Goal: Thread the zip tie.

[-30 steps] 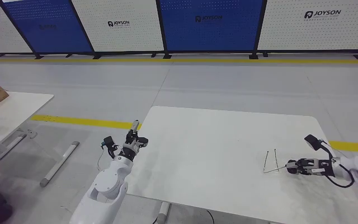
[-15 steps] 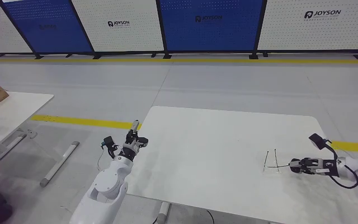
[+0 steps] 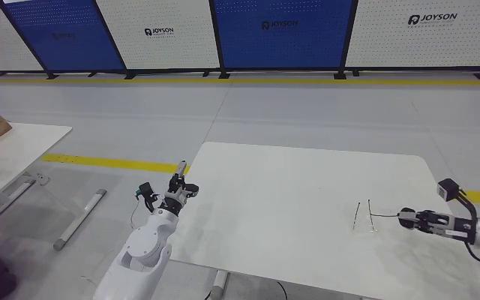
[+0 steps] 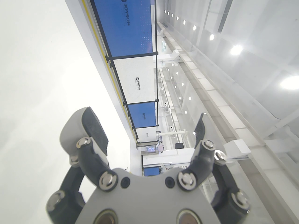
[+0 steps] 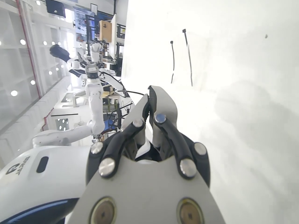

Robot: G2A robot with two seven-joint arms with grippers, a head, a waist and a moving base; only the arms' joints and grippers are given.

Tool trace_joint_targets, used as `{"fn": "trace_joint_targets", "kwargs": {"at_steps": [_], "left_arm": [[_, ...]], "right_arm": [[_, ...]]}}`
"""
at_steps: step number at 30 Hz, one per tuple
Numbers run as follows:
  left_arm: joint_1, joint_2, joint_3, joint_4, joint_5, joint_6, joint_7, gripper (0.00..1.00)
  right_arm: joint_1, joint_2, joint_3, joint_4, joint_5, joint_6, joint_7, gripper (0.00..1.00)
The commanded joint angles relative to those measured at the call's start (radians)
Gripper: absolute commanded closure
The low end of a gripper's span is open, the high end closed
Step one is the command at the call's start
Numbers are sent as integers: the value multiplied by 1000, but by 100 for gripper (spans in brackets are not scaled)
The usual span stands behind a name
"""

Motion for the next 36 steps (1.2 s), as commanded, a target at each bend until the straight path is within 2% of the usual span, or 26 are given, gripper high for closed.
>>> {"fn": "trace_joint_targets", "kwargs": {"at_steps": [1,8,11,13,15,18,20,23,25,27,36], "left_arm": [[0,0,0,0,0,0,0,0],[0,0,0,0,0,0,0,0],[-3,-1,0,0,-6,0,-1,0],[-8,-2,-7,-9,3,-5,25,0],[-4,-5,4,-36,39,-25,45,0],[5,-7,20,-75,97,-25,57,0],[5,-9,46,-97,141,-16,71,0],[-4,-12,87,-106,220,-4,87,0],[-15,-15,112,-96,265,9,100,0],[-27,-16,123,-87,302,5,125,0],[-27,-16,123,-87,302,5,125,0]], "right_arm": [[1,0,-1,1,-2,1,0,100],[-5,-1,-5,-6,-7,5,-10,100],[-18,-7,-26,-48,-16,54,-24,100],[-13,-13,-42,-72,-14,79,-25,100],[-10,-20,-59,-116,-5,95,-24,100],[-13,-28,-77,-190,-3,122,-64,100],[-20,-33,-91,-248,-14,157,-108,100],[-33,-40,-112,-328,-33,194,-164,100],[-40,-43,-125,-364,-50,217,-182,100],[-40,-45,-132,-372,-61,233,-193,100],[-40,-45,-132,-372,-61,233,-193,100]]}}
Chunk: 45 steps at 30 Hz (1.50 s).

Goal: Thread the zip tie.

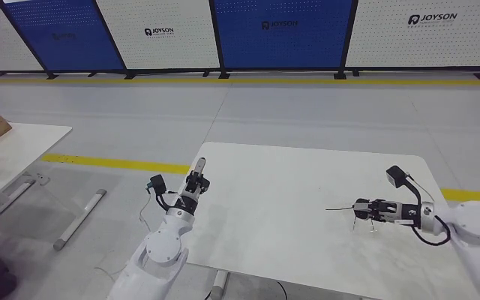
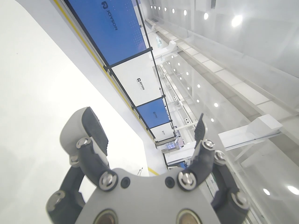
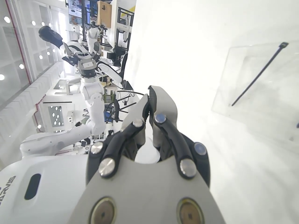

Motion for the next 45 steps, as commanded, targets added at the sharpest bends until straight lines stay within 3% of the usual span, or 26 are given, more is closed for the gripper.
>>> {"fn": "trace_joint_targets", "kwargs": {"at_steps": [1,3,6,12,16,24,27,29,32,35,39,45], "left_arm": [[-4,0,-2,2,17,-10,1,0],[-2,0,8,-6,97,-42,22,0],[-3,-4,59,-25,211,-63,50,0],[-55,-19,210,-23,434,-36,98,0],[-103,-34,291,10,479,-8,119,0],[-111,-36,298,17,480,0,125,0],[-112,-35,296,23,493,5,117,0],[-109,-36,299,22,509,34,97,0],[-117,-38,310,13,495,70,36,0],[-130,-41,318,2,439,96,-35,0],[-148,-46,300,-10,335,178,-79,0],[-148,-46,300,-10,335,178,-79,0]], "right_arm": [[-9,-1,0,2,4,1,-16,100],[-18,-3,-1,5,16,6,-20,100],[-19,-7,-9,-18,22,25,-33,100],[-20,-16,-32,-141,-20,86,-95,100],[-22,-20,-44,-192,-42,125,-114,100],[-22,-21,-45,-195,-44,141,-123,100],[-36,-23,-48,-201,-61,135,-169,100],[-51,-26,-50,-227,-102,93,-241,100],[-88,-28,-52,-283,-163,-19,-337,100],[-117,-30,-54,-323,-247,-107,-429,100],[-123,-34,-62,-332,-282,-111,-445,100],[-123,-34,-62,-332,-282,-111,-445,100]]}}
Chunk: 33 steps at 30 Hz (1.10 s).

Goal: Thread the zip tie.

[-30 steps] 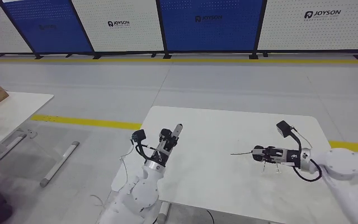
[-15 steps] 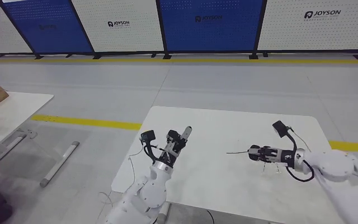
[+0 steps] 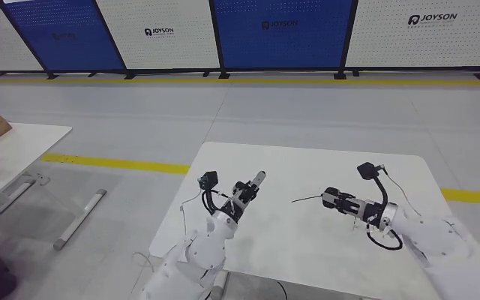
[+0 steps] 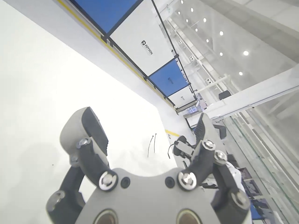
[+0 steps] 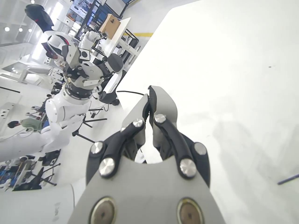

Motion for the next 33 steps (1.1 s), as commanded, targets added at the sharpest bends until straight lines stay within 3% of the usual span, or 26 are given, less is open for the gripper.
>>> {"fn": "trace_joint_targets", "kwargs": {"at_steps": [1,4,7,12,23,25,31,32,33], "left_arm": [[0,0,0,0,0,0,0,0],[-2,0,5,4,-9,-3,-26,0],[-26,1,-8,13,-56,33,-114,0],[-61,9,-27,33,-104,118,-297,0],[-64,9,-37,34,-123,128,-308,0],[-66,9,-32,36,-122,118,-304,0],[-115,2,-57,68,-316,157,-392,0],[-125,1,-71,96,-397,157,-430,0],[-129,1,-75,105,-417,157,-438,0]], "right_arm": [[0,0,0,0,0,0,0,100],[-5,0,-5,-17,-70,-18,-23,100],[-10,-2,-9,-33,-144,-122,-61,100],[-19,7,-31,-133,-349,-122,-186,100],[-23,10,-38,-134,-355,-122,-200,100],[-29,9,-37,-145,-417,-114,-239,100],[-62,-2,-59,-179,-723,-80,-449,100],[-63,-3,-62,-178,-736,-76,-452,100],[-63,-3,-62,-178,-736,-76,-452,100]]}}
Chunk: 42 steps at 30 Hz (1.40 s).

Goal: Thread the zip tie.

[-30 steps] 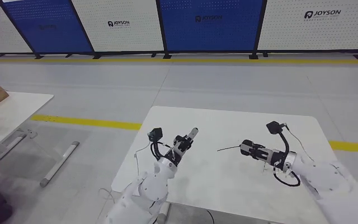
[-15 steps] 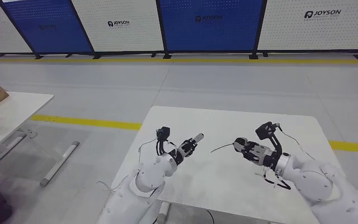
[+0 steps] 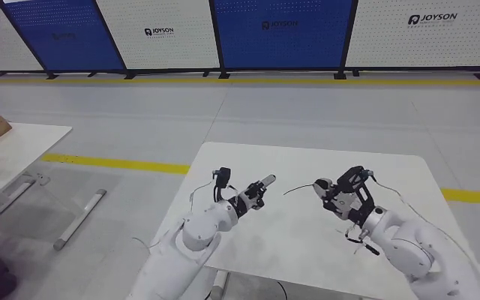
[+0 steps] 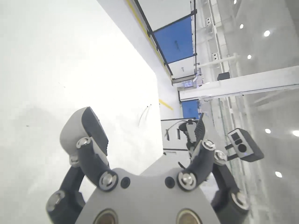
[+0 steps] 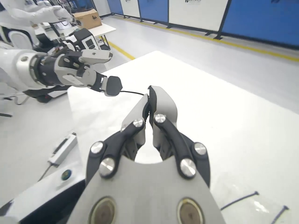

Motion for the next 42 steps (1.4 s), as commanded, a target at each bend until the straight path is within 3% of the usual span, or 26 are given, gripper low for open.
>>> {"fn": "trace_joint_targets", "kwargs": {"at_steps": [1,9,12,15,18,27,29,32,34,37,42], "left_arm": [[-6,0,-8,18,-58,-1,-21,0],[-5,-1,-5,18,-61,-5,-23,0],[-22,0,7,31,-82,-1,-65,0],[-43,1,6,64,-176,-1,-140,0],[-75,4,0,139,-329,-1,-205,0],[-75,4,0,139,-329,-1,-205,0],[-77,4,22,157,-353,-1,-239,0],[-112,7,44,209,-409,-1,-271,0],[-147,9,63,242,-460,-1,-253,0],[-214,9,113,335,-658,-1,-285,0],[-214,9,113,335,-658,-1,-285,0]], "right_arm": [[0,0,0,0,6,1,2,100],[0,0,0,0,6,1,2,100],[-10,-3,-21,-13,-157,10,-37,100],[-12,-10,-48,-16,-290,18,-99,100],[-8,-20,-74,-1,-413,50,-145,100],[-8,-21,-76,1,-418,54,-148,100],[-8,-21,-76,1,-418,54,-148,100],[-8,-21,-76,1,-418,54,-148,100],[-8,-21,-76,1,-418,54,-148,100],[-8,-21,-76,1,-418,54,-148,100],[-8,-21,-76,1,-418,54,-148,100]]}}
